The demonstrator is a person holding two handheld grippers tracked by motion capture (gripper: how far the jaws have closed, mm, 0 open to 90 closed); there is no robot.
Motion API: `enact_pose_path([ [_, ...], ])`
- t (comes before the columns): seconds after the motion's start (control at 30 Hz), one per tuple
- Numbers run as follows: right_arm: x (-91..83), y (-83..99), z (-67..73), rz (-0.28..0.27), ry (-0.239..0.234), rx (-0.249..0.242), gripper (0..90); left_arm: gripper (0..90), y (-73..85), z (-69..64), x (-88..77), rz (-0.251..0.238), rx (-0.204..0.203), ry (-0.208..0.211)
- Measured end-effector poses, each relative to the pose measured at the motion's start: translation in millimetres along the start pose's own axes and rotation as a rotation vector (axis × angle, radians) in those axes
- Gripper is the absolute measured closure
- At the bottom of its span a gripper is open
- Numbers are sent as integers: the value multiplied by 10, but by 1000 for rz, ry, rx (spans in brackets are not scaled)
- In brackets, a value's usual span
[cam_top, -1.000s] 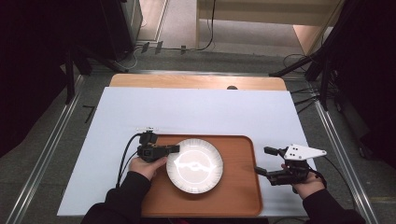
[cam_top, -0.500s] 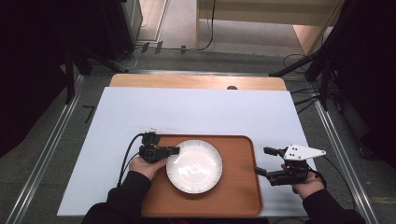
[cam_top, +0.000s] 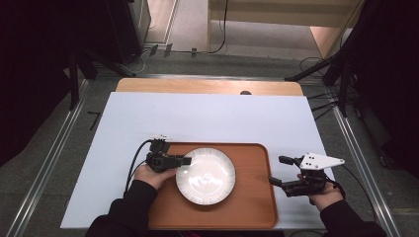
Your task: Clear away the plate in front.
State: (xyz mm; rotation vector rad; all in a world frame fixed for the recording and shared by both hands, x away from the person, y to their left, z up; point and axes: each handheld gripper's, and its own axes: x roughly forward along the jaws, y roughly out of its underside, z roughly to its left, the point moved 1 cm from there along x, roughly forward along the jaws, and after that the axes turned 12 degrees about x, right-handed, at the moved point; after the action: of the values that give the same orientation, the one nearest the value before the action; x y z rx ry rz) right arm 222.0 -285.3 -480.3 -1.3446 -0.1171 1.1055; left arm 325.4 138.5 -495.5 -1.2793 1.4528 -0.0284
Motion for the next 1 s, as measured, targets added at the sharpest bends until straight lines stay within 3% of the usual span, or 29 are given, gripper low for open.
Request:
enact_pose_path([
  [0.2,-3,2,4,4,0,3,179,540,-25,-38,-49,8,15,5],
  [0.3,-2,3,2,6,0,1,179,474,-44,-65,-101,14,49,-17],
  [0.67,-4,11,6,10,2,8,179,375,-29,-49,-208,53,117,-63],
  [1.0,-13,20,7,12,2,7,178,333,-14,-12,-342,42,151,-63],
])
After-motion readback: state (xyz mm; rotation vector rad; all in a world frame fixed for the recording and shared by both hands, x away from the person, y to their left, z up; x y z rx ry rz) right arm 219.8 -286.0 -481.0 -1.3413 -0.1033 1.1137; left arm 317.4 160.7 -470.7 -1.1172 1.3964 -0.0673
